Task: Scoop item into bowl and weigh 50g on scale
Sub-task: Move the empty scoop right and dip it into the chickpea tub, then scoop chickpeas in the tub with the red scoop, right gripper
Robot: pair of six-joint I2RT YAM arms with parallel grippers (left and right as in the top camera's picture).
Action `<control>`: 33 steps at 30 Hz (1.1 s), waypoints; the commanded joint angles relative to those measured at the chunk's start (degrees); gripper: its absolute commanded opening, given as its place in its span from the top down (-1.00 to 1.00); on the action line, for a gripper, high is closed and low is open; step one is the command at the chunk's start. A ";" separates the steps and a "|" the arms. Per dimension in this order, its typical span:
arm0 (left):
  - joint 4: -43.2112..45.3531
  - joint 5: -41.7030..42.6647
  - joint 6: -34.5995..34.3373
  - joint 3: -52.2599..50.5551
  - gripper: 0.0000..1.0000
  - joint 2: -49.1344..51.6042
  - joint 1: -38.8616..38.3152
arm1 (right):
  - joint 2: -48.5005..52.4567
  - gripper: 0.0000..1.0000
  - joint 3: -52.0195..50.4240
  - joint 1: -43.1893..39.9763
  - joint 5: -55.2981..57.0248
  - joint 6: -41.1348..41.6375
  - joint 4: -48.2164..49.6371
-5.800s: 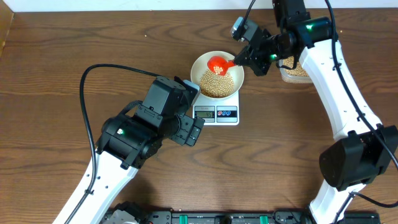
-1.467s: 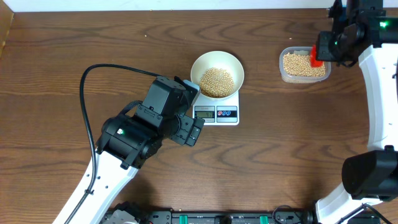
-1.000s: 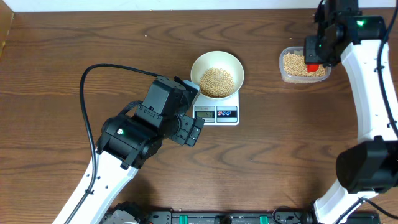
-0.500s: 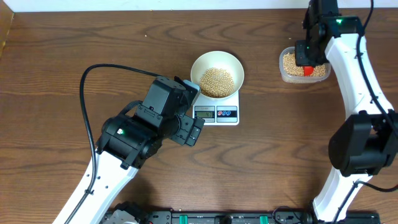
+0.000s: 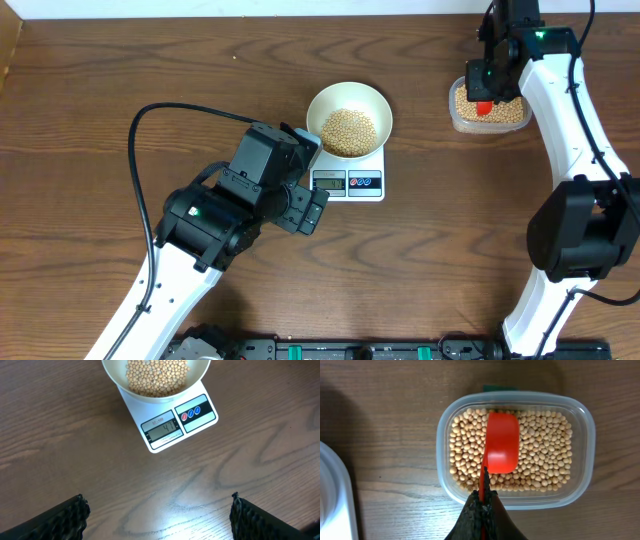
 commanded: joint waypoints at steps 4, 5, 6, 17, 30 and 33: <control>-0.13 0.07 0.39 1.44 -0.84 0.33 0.35 | 0.59 0.98 -0.20 -2.40 -6.75 -0.02 -0.02; -0.13 0.07 0.42 1.44 -0.84 0.33 0.35 | 0.57 0.98 -0.20 -2.82 -7.61 -0.02 0.00; -0.13 0.07 0.42 1.44 -0.84 0.33 0.35 | 0.50 0.98 -0.20 -3.23 -8.39 -0.02 0.00; -0.13 0.09 0.39 1.44 -0.84 0.33 0.35 | -1.49 0.98 -0.17 -6.75 -12.92 -0.09 0.07; -0.13 0.09 0.42 1.44 -0.84 0.33 0.35 | -2.21 0.98 -0.17 -11.06 -22.08 -3.02 -0.11; -0.13 0.07 0.39 1.44 -0.84 0.33 0.35 | -2.21 0.98 -0.17 -11.93 -22.58 -3.56 -0.15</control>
